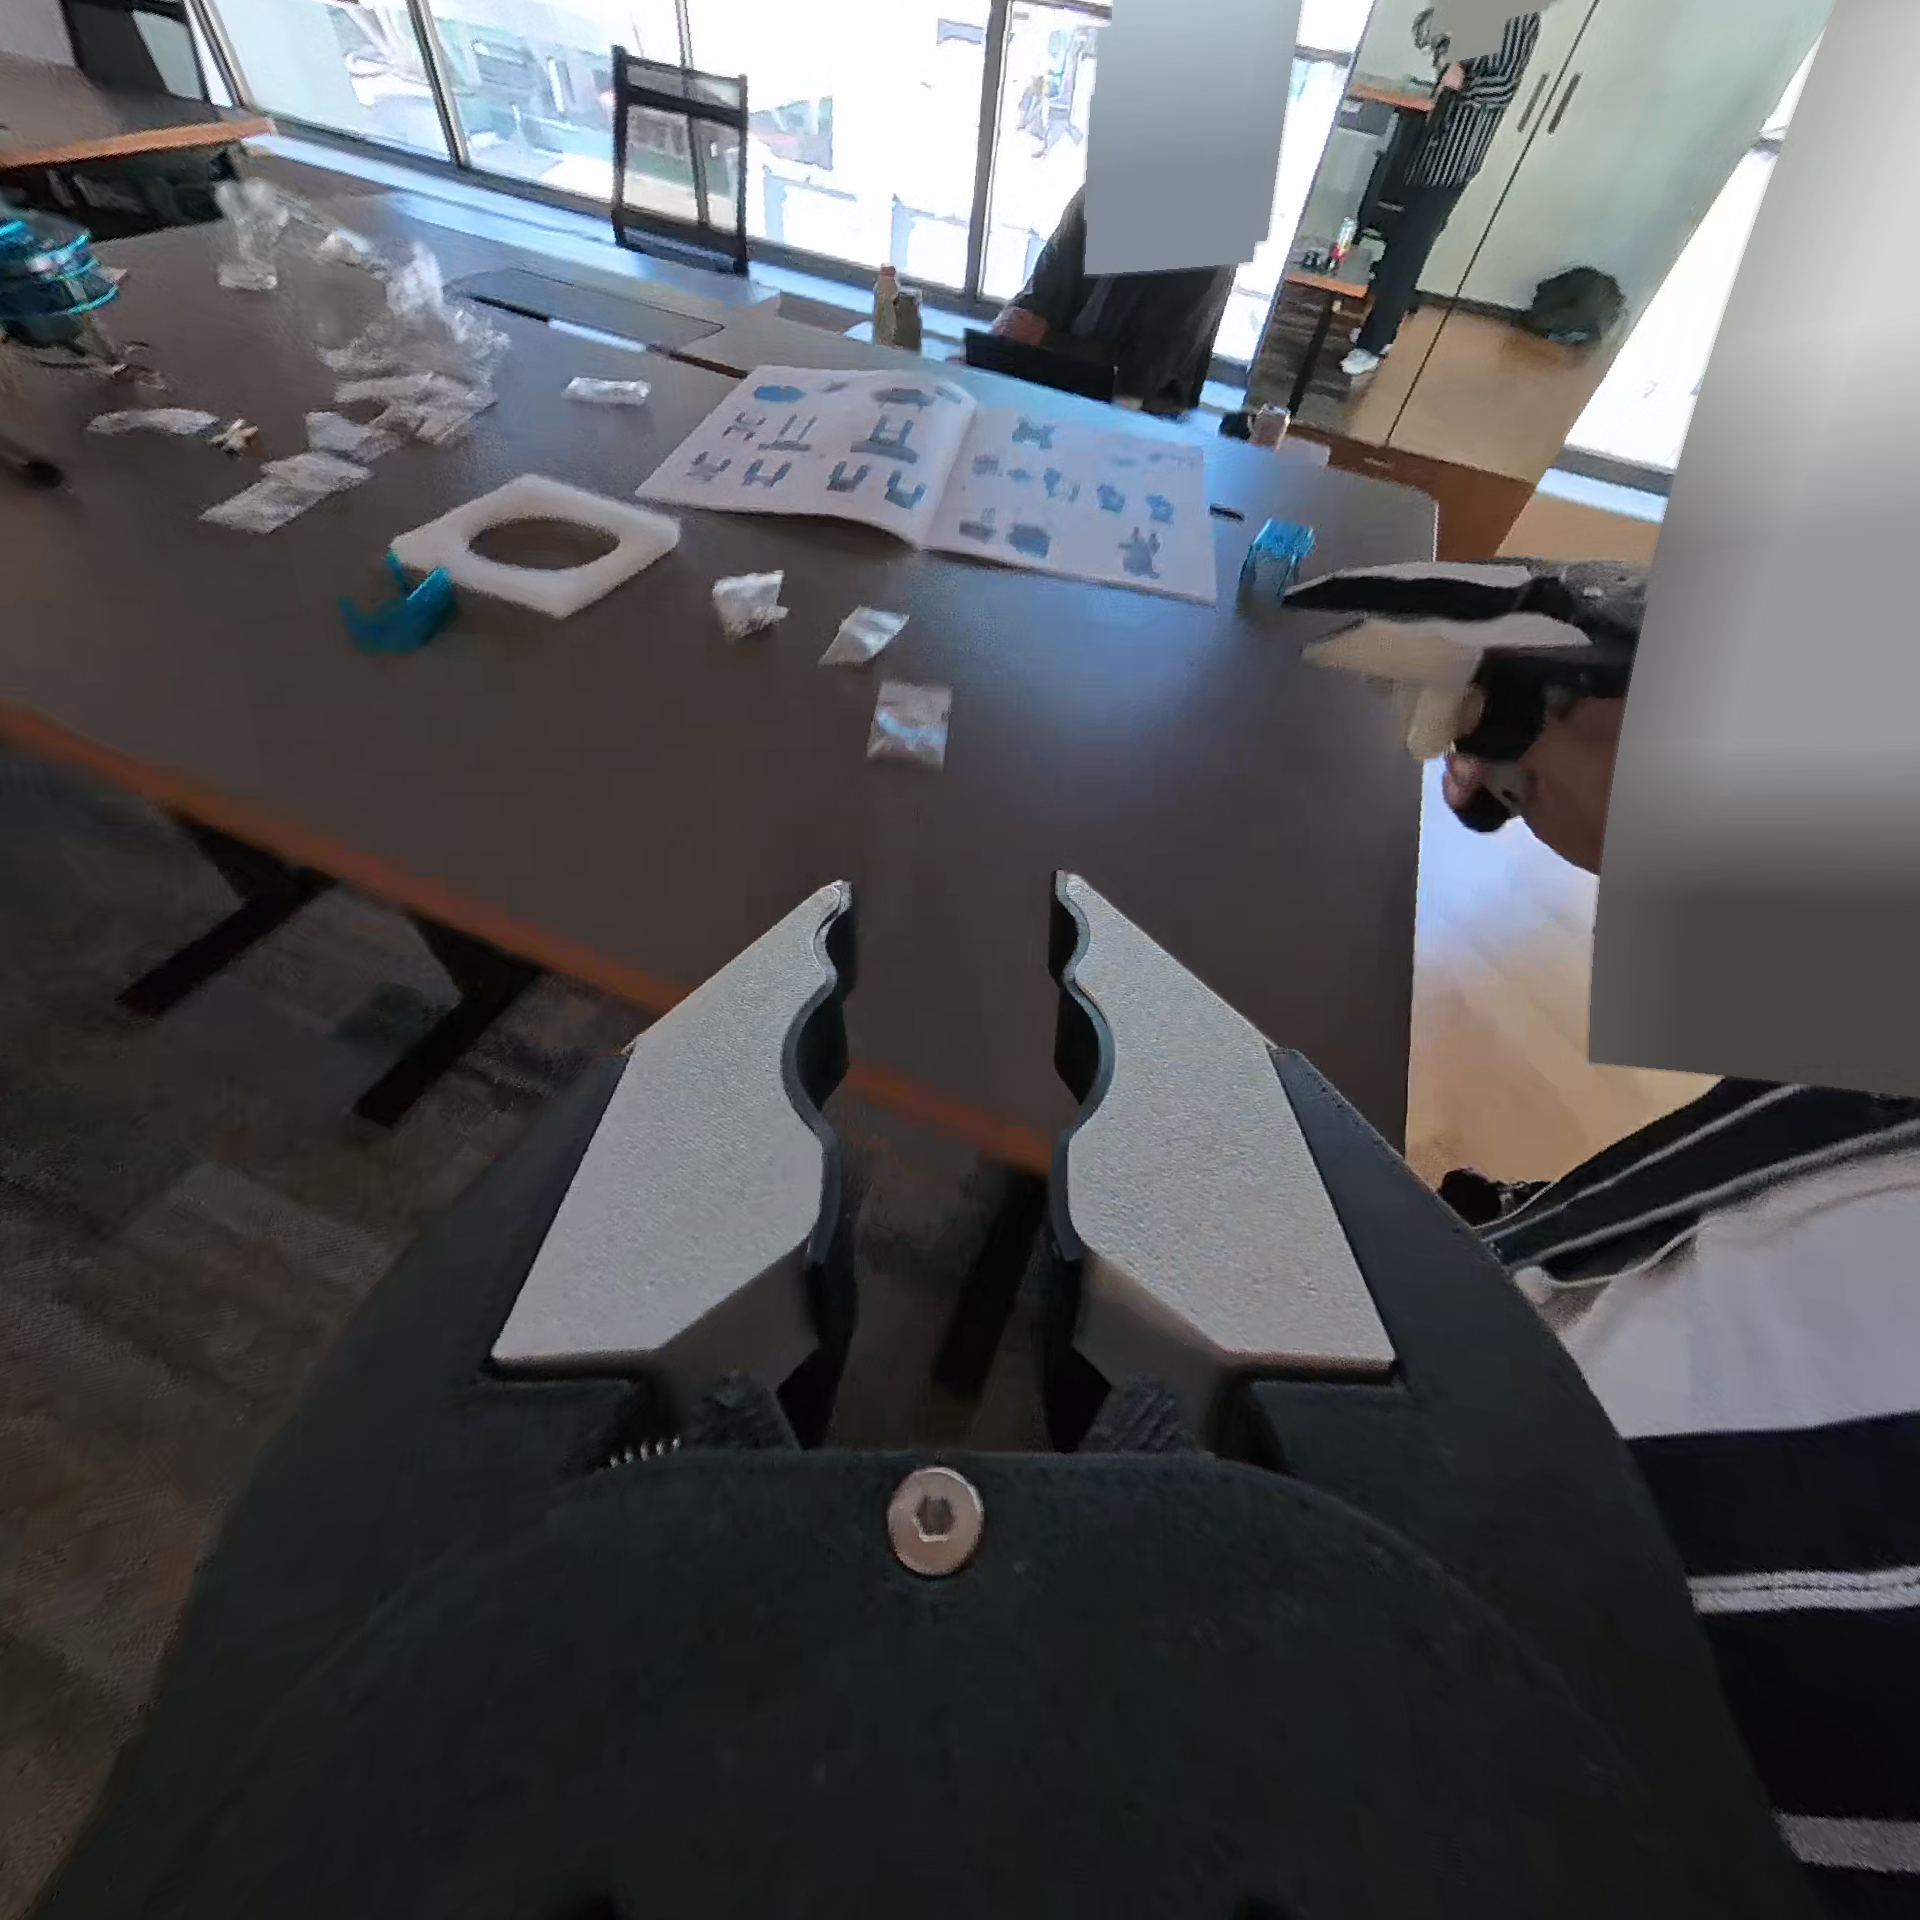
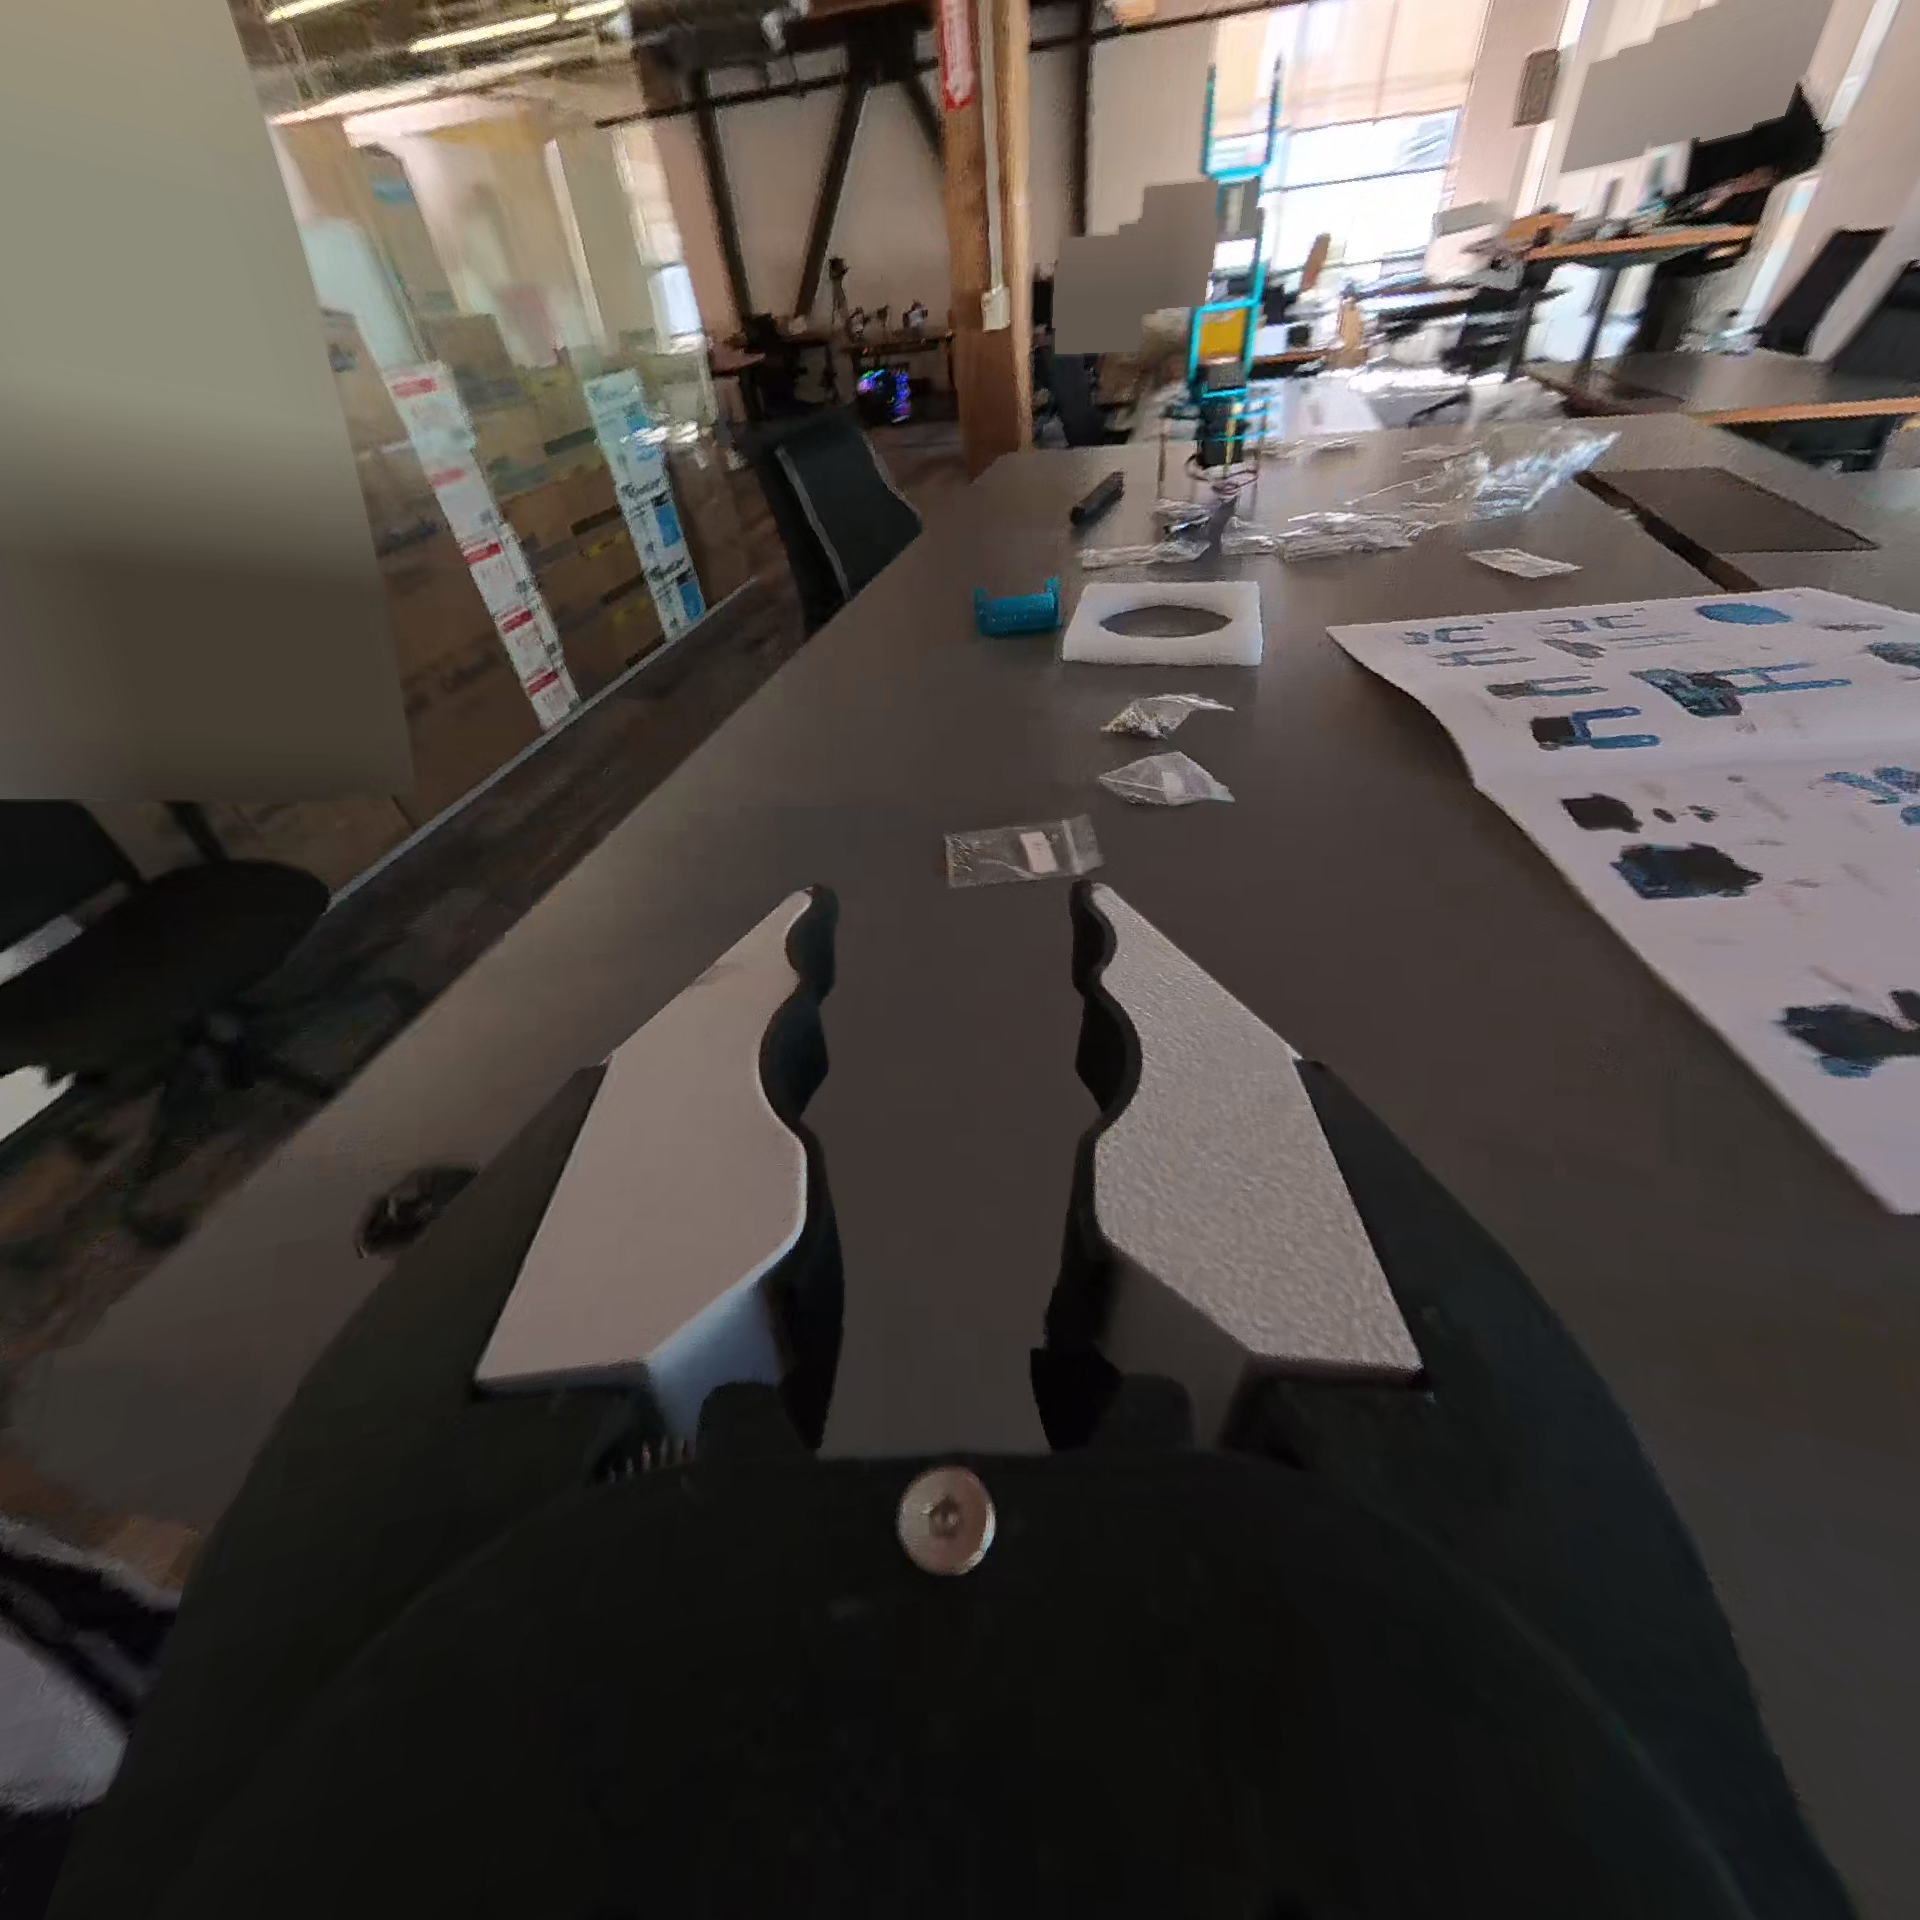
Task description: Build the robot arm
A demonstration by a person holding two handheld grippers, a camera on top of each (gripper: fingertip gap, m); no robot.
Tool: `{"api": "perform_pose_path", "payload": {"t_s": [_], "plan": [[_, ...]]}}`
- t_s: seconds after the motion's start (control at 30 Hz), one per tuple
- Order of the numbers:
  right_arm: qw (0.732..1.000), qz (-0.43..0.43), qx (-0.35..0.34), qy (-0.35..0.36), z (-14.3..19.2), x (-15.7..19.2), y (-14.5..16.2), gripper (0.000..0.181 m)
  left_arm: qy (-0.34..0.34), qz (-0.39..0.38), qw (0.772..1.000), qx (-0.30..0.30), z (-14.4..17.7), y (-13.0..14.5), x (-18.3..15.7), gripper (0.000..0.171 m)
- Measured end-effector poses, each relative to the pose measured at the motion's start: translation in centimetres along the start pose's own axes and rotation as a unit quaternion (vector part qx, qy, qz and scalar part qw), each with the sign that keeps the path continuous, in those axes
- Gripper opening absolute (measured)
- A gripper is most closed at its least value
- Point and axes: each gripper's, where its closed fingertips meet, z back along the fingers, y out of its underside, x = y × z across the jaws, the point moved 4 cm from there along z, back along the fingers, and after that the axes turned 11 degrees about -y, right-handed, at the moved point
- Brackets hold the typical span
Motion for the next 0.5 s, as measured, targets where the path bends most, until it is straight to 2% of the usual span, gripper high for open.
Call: {"api": "perform_pose_path", "payload": {"t_s": [0.07,0.13,0.2,0.27,0.37,0.5], "plan": [[0.999,-0.014,-0.029,0.032,-1.9,2.5,0.0,0.038,-0.007,-0.003,1.000,0.020,4.5,2.2,2.3,0.036],[0.998,-0.006,-0.055,0.031,-4.0,4.4,-0.9,0.036,-0.038,-0.002,0.999,0.036,8.8,4.1,5.2,0.037],[0.996,0.030,-0.036,0.077,-5.4,4.2,-1.7,0.036,-0.060,0.010,0.998,0.033,12.3,5.1,8.0,0.037],[0.991,0.046,-0.033,0.122,-5.7,3.6,-2.5,0.037,-0.051,0.031,0.998,0.016,14.1,5.2,10.2,0.037],[0.985,0.011,-0.053,0.162,-5.5,2.6,-2.7,0.040,-0.018,0.040,0.999,-0.012,13.5,3.8,12.4,0.037],[0.975,-0.047,-0.092,0.194,-5.4,0.6,-1.6,0.042,0.080,0.022,0.996,-0.026,8.1,0.7,12.3,0.039]]}}
